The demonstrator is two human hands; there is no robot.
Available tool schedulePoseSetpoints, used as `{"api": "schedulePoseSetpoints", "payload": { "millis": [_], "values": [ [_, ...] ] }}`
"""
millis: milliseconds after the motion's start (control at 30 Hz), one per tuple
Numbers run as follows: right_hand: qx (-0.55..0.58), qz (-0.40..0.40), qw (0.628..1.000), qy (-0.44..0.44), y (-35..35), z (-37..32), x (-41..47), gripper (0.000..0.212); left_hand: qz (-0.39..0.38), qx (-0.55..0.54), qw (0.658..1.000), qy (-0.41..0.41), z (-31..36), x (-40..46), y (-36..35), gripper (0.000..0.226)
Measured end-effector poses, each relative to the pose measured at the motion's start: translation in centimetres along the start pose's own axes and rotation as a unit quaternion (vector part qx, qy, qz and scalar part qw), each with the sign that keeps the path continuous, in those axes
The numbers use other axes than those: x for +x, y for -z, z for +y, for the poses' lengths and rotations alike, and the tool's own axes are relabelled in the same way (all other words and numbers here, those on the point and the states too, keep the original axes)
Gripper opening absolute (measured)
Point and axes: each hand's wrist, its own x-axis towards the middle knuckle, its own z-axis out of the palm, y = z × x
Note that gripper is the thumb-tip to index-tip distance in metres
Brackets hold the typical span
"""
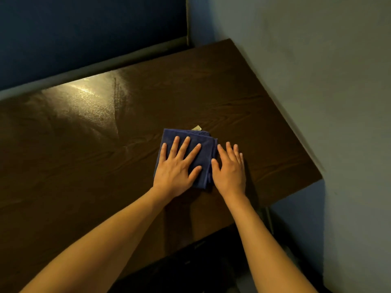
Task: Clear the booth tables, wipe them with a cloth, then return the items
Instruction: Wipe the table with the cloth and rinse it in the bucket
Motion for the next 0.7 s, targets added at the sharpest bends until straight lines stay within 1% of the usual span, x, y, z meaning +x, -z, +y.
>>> {"api": "schedulePoseSetpoints", "payload": {
  "millis": [233, 367, 467, 533, 600, 700],
  "values": [
    [-0.008, -0.026, 0.999, 0.043, 0.0, -1.9, 5.8, 0.052, 0.030, -0.007, 0.993, 0.114, -4.4, 5.5, 1.5, 0.069],
    [-0.028, -0.051, 0.995, 0.078, -0.3, -3.3, 8.8, 0.053, 0.041, -0.014, 0.982, 0.183, -7.8, 8.1, 2.6, 0.068],
    [-0.029, -0.066, 0.992, 0.105, -0.5, -4.5, 10.6, 0.053, 0.066, -0.024, 0.970, 0.232, -11.3, 9.4, 3.4, 0.068],
    [-0.037, -0.066, 0.990, 0.116, -0.9, -5.4, 11.6, 0.053, 0.064, -0.030, 0.964, 0.256, -12.8, 9.8, 3.6, 0.067],
    [-0.044, -0.067, 0.989, 0.121, -1.3, -6.5, 12.4, 0.054, 0.065, -0.041, 0.958, 0.277, -12.7, 9.5, 3.5, 0.067],
    [-0.042, -0.062, 0.989, 0.125, -2.2, -8.4, 13.1, 0.054, 0.076, -0.052, 0.947, 0.306, -10.5, 7.5, 2.7, 0.071]
  ]
}}
